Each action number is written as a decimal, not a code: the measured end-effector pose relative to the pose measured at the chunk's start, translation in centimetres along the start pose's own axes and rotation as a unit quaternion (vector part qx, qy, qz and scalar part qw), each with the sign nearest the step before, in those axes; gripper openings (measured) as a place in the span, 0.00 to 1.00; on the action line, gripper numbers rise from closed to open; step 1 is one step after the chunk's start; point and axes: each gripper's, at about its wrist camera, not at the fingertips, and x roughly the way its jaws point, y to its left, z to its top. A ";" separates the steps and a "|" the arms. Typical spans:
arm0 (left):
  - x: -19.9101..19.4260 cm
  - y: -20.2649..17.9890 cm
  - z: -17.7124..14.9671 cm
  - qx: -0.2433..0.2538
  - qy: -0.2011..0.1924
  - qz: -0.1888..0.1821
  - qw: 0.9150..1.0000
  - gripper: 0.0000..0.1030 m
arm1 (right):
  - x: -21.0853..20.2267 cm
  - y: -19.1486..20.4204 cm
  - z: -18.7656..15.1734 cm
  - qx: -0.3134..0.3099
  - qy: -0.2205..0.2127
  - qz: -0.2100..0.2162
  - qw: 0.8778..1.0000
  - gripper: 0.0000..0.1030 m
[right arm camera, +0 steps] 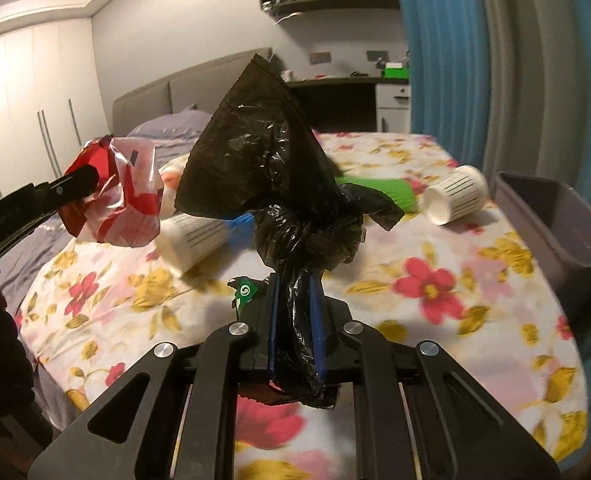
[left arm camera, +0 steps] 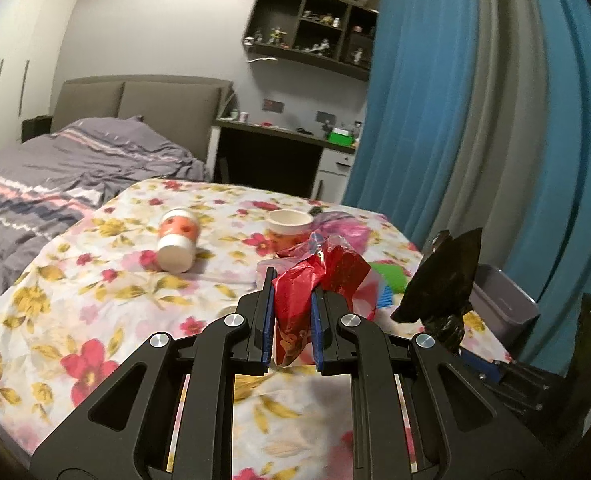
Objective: Collect trash
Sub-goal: 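Carry both held bags over to the grey bin with both grippers, then open the left gripper over the bin while the right gripper releases the black bag, then move both empty grippers back over the trash on the bed, then grasp the white grid paper cup with the left gripper while the right grasps the blue mesh net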
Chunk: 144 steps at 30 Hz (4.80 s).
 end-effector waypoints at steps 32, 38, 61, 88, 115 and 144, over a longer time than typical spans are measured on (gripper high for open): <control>20.3 -30.7 1.3 0.114 0.060 -0.254 0.959 0.14 | -5.0 -28.3 4.7 0.130 -0.110 -0.244 0.955 0.15; 23.5 -33.1 -0.6 0.123 0.084 -0.267 0.952 0.14 | -3.8 -29.2 4.2 0.141 -0.099 -0.247 0.954 0.15; 27.4 -34.6 -3.3 0.114 0.140 -0.292 0.939 0.15 | -1.6 -29.8 5.3 0.154 -0.080 -0.249 0.953 0.16; 22.4 -25.1 -1.7 0.051 0.092 -0.182 0.978 0.94 | -5.2 -26.5 4.6 0.169 -0.116 -0.242 0.948 0.66; 11.3 -5.5 -2.8 0.011 0.053 0.012 0.998 0.94 | -1.9 -10.1 4.2 0.090 -0.086 -0.116 0.985 0.72; 9.0 2.2 -2.3 -0.021 0.029 0.066 0.997 0.94 | 10.0 0.4 6.1 0.065 0.041 0.076 0.994 0.09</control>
